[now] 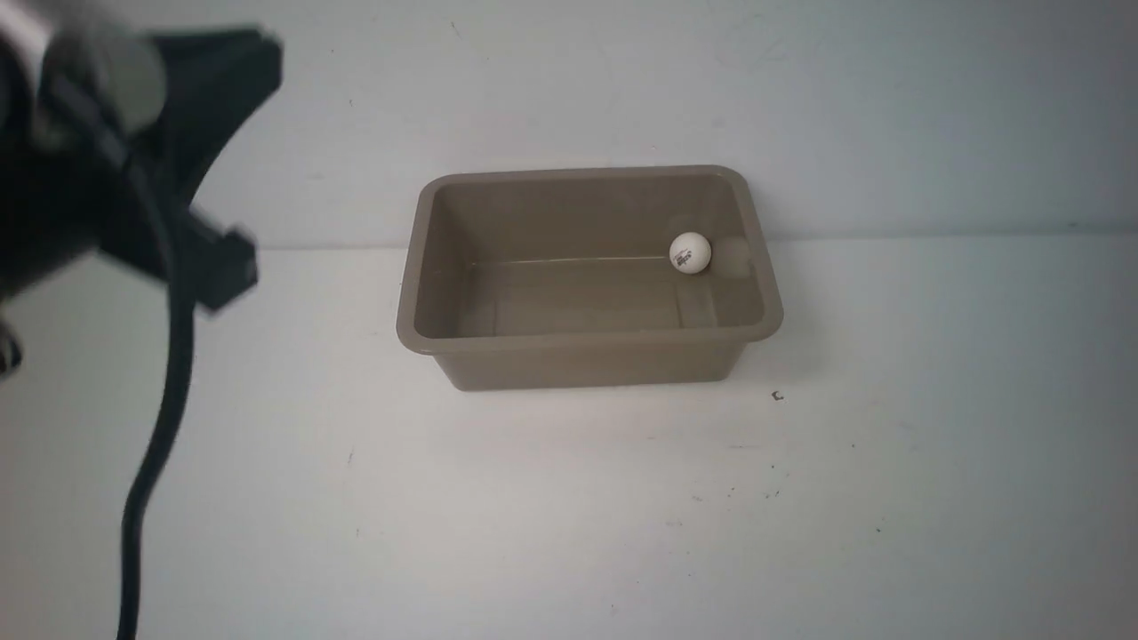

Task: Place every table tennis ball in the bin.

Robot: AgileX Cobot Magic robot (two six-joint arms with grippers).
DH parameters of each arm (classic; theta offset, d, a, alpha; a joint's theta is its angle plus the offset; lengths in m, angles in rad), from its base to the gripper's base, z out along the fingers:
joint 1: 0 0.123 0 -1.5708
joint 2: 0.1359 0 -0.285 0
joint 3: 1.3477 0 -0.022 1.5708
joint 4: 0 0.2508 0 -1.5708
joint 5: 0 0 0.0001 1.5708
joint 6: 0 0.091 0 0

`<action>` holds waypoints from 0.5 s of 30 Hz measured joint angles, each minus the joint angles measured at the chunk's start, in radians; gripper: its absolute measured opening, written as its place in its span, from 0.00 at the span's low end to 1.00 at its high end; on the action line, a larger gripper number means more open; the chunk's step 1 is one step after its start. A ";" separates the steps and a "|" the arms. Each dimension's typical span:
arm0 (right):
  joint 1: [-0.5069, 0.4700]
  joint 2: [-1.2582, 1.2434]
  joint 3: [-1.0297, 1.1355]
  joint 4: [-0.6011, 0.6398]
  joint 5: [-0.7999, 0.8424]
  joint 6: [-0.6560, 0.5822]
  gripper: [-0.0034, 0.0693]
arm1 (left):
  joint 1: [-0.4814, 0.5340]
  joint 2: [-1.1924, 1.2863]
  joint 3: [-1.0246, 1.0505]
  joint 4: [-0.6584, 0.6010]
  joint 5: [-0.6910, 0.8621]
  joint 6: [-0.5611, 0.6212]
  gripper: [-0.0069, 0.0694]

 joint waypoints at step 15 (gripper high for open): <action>0.000 -0.128 0.254 -0.027 -0.030 0.153 0.02 | 0.000 -0.453 0.421 -0.146 -0.096 -0.001 0.09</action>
